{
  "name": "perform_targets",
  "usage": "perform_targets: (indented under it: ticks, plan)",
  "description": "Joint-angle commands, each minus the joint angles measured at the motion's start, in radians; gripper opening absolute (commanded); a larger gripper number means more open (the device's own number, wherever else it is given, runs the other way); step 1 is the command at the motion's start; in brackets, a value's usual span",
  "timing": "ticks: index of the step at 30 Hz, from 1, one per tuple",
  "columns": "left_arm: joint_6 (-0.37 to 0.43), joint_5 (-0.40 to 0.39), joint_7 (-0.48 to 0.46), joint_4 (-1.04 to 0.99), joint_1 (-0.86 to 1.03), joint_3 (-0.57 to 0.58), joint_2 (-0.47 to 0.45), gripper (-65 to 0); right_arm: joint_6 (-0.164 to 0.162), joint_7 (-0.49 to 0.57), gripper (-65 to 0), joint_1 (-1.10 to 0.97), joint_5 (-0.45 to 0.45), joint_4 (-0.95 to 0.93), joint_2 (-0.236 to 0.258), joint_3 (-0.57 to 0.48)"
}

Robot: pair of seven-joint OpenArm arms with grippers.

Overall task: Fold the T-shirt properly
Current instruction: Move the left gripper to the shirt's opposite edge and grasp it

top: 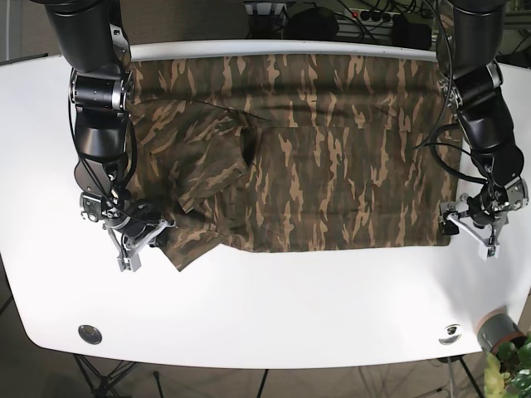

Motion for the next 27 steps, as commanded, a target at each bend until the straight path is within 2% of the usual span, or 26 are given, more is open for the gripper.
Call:
perform_targets:
  ticks: [1,8,18,19,22,23,27]
  plan:
    - [-0.002,-0.012,-0.057,-0.054,-0.041,-0.001,-0.019,-13.1,0.002,-0.013,-60.7,0.021,-0.003,0.008,0.008,-0.001]
    - [-0.006,-0.021,-0.097,-0.14,-0.063,0.093,-0.01,-13.1,0.002,-0.013,-60.7,0.021,-0.003,0.008,0.008,-0.001]
    - [-0.008,-0.021,-0.097,-0.16,-0.064,0.101,0.065,-13.6,0.002,-0.013,-60.7,0.02,-0.003,0.008,0.008,-0.001]
    - [-0.008,-0.021,-0.103,-0.164,-0.064,0.101,0.067,-15.6,0.002,-0.013,-60.7,0.02,-0.003,0.008,0.008,-0.001]
    - [-0.008,-0.021,-0.155,-0.183,-0.061,0.101,0.081,-27.8,0.003,-0.013,-60.7,0.02,-0.003,0.008,0.008,-0.001]
    - [-0.008,-0.021,-0.19,-0.192,-0.061,0.101,0.084,-35.6,0.003,-0.013,-60.7,0.021,-0.003,0.008,0.008,-0.001]
    - [-0.006,-0.021,-0.281,-0.212,-0.055,0.096,0.081,-57.2,0.003,-0.013,-60.7,0.023,-0.003,0.009,0.008,-0.001]
